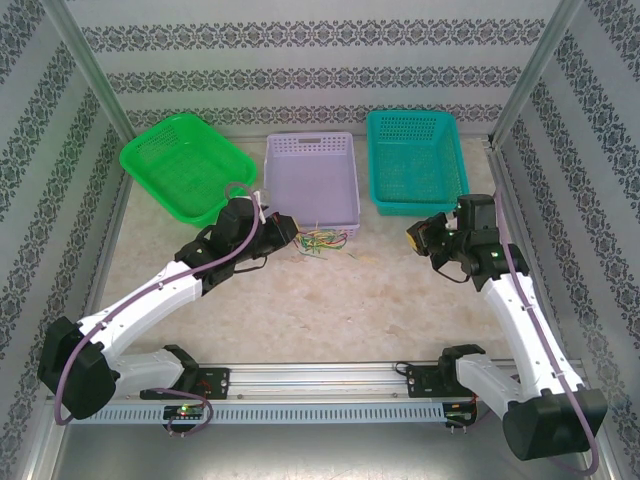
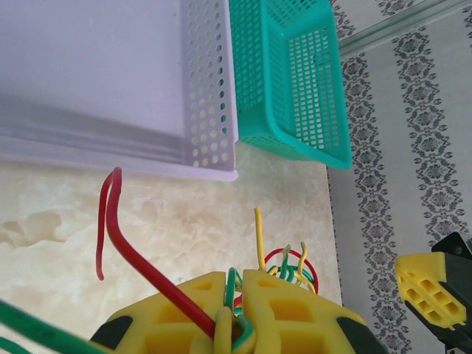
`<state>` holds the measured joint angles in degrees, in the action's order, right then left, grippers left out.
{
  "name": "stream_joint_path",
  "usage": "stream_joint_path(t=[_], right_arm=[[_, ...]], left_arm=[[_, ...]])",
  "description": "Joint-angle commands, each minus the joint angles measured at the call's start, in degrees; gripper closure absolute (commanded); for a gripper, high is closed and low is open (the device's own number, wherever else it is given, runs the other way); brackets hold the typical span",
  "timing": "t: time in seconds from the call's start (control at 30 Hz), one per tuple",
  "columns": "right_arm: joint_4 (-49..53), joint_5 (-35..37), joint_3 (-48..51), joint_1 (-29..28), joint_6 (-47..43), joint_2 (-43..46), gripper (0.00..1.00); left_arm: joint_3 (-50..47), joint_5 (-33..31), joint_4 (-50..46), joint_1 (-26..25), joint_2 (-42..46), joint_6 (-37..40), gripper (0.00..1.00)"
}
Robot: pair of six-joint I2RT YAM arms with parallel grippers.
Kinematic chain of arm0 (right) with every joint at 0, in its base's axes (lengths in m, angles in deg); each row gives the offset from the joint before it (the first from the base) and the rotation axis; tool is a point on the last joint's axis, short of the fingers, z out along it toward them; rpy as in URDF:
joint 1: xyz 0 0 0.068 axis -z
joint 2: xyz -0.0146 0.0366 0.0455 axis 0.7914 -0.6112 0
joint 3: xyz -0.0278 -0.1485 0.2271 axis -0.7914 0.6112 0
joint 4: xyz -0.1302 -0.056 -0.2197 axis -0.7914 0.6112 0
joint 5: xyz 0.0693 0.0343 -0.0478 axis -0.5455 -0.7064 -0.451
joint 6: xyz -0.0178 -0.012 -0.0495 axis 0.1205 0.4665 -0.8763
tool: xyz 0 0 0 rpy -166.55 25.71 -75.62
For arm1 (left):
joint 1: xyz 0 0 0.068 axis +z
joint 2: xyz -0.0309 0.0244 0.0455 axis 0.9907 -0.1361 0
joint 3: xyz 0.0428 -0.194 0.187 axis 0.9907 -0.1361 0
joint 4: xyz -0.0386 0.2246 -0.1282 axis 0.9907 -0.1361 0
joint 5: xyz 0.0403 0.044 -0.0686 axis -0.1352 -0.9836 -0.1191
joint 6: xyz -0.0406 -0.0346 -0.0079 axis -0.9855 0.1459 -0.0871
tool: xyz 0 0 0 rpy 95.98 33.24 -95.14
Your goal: Untangle the cables
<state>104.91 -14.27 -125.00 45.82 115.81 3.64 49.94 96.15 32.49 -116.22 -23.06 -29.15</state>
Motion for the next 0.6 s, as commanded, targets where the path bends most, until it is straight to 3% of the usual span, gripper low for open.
stream_joint_path(t=[0.0, 0.03, 0.1, 0.23, 0.57], right_arm=[[-1.16, -2.01, -0.58, -4.76, 1.71, -1.77, 1.00], [-2.61, -2.08, -0.65, -7.65, 4.67, -2.50, 0.98], [-7.09, -1.77, -0.10, -13.86, 11.02, -3.75, 0.85], [-15.36, 1.12, 1.00, -22.56, 20.74, -6.03, 0.84], [-20.51, 0.64, 0.82, -24.50, 24.48, -11.32, 0.84]], left_arm=[[-0.18, 0.43, -0.10, 0.47, 0.97, 1.00, 1.00], [-0.12, 0.49, -0.02, 0.40, 0.92, 0.83, 1.00], [-0.09, 0.76, 0.55, 0.38, 0.62, 0.73, 1.00], [0.23, 1.13, 1.24, 0.36, 0.09, 0.38, 1.00], [0.00, 1.76, 2.39, 0.38, -0.07, -0.32, 1.00]])
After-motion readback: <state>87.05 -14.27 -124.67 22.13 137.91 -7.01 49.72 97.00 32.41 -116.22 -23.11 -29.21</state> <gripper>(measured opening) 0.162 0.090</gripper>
